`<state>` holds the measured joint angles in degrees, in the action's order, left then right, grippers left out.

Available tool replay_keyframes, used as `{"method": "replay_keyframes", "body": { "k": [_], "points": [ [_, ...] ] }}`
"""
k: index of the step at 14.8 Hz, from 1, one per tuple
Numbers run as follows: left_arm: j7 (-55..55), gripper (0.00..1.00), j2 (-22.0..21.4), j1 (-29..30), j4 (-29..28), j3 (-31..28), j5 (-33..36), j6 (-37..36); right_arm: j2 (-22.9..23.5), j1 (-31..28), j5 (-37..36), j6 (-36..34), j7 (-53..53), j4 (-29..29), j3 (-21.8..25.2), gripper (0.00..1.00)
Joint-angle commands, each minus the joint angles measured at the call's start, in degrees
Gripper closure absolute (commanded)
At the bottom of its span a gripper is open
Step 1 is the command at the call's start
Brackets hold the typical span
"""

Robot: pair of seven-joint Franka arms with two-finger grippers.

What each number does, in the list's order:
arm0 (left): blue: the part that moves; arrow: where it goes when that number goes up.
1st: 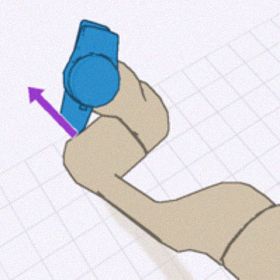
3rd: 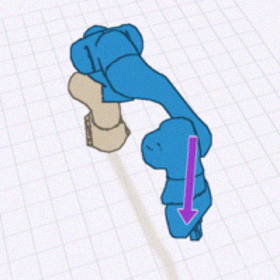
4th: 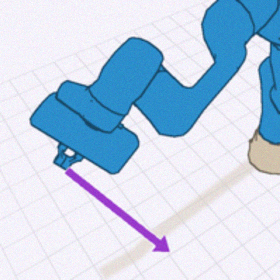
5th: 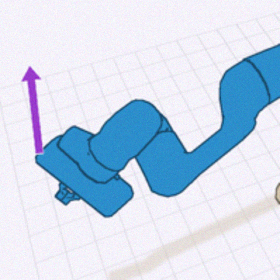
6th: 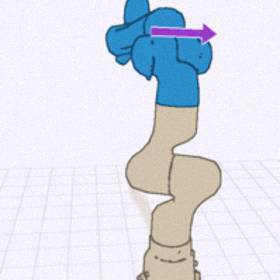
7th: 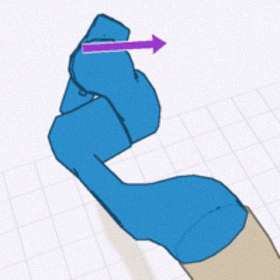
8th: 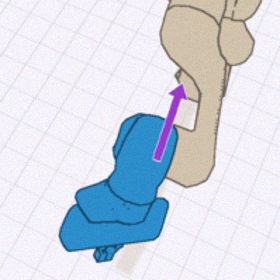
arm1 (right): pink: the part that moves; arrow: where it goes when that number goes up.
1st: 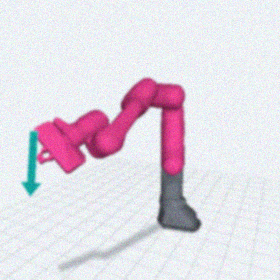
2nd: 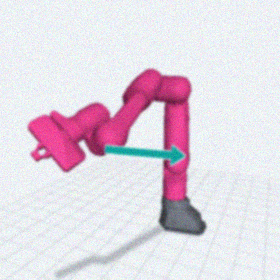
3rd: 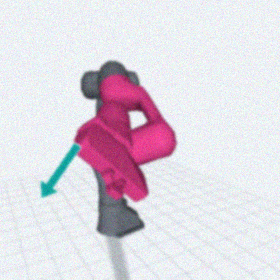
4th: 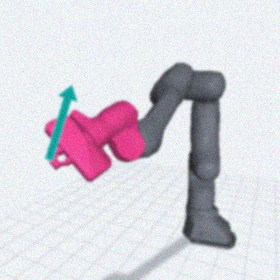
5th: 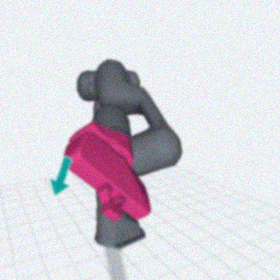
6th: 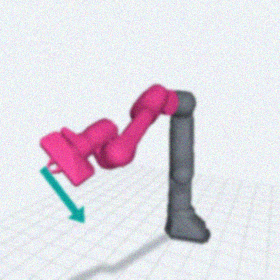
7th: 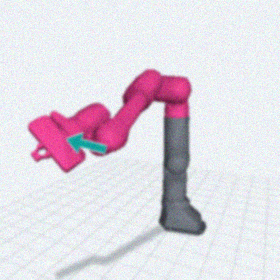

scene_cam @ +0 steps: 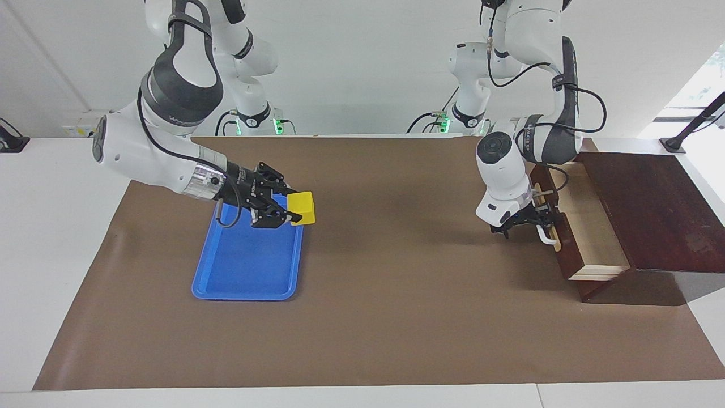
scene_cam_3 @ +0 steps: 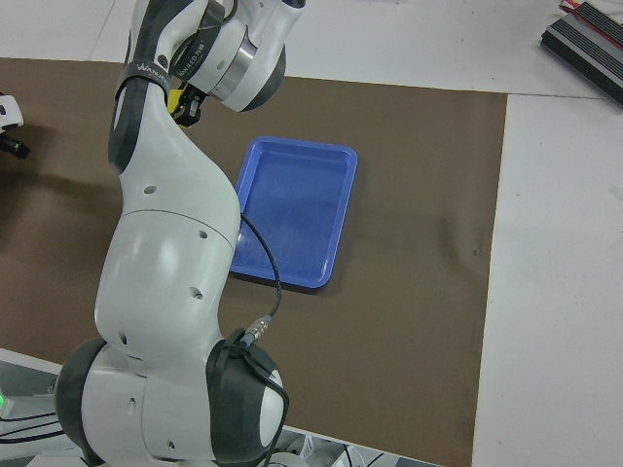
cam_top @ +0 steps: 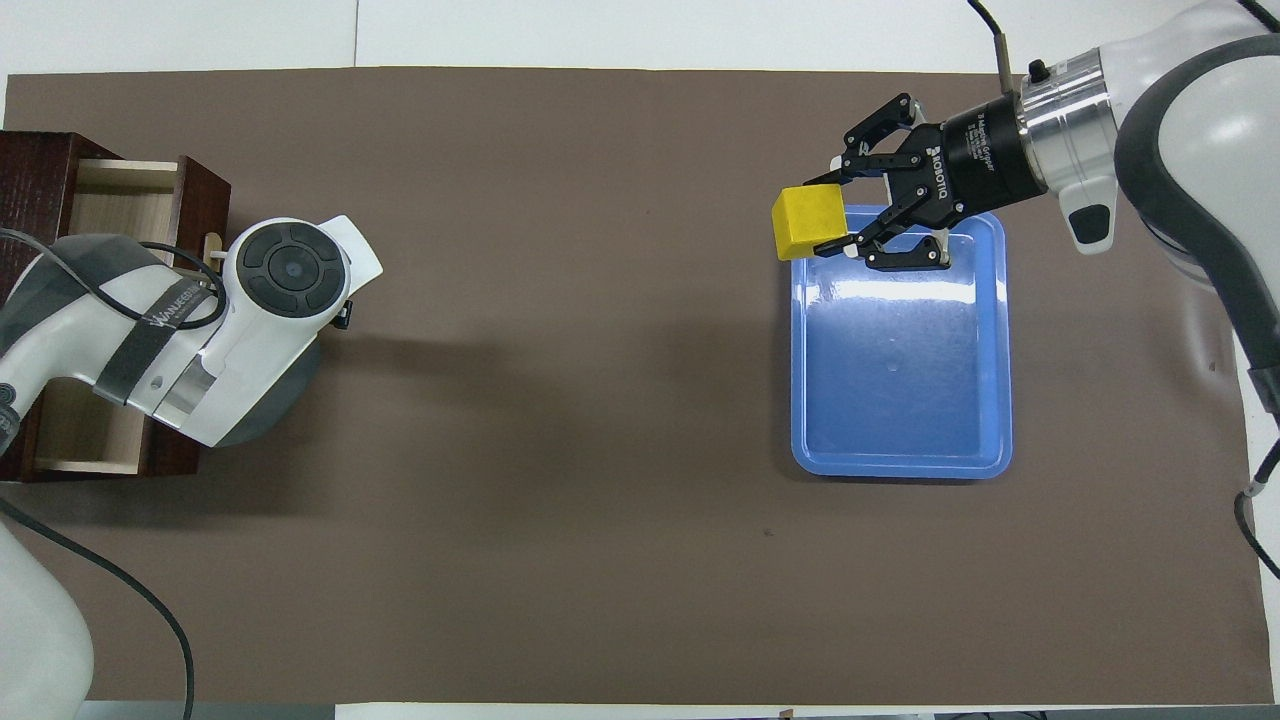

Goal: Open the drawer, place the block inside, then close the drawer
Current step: 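Pull the drawer open toward the robot with the left gripper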

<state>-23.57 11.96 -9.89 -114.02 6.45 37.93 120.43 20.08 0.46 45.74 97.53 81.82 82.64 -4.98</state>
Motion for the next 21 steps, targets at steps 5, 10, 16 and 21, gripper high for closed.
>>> {"method": "replay_keyframes", "body": {
  "k": [5,10,16,21],
  "points": [
    [-0.68,0.00,0.17,-3.38,1.69,-0.12,-5.50,-2.21,-0.56,0.59,-1.00,0.91,0.27,-0.11,-0.30,1.00],
    [-1.04,0.00,0.17,-4.52,2.14,-0.21,-6.47,-2.22,-0.56,0.59,-1.09,1.00,0.18,-0.03,-0.30,1.00],
    [-1.04,0.00,0.17,-4.61,1.87,-0.21,-6.47,-2.22,-0.56,0.59,-1.09,1.00,-0.17,-0.03,-0.30,1.00],
    [-1.04,0.00,0.26,-4.52,1.79,-0.30,-6.47,-2.22,-0.56,0.50,-1.00,0.82,-0.17,-0.11,-0.30,1.00]
  ]
}}
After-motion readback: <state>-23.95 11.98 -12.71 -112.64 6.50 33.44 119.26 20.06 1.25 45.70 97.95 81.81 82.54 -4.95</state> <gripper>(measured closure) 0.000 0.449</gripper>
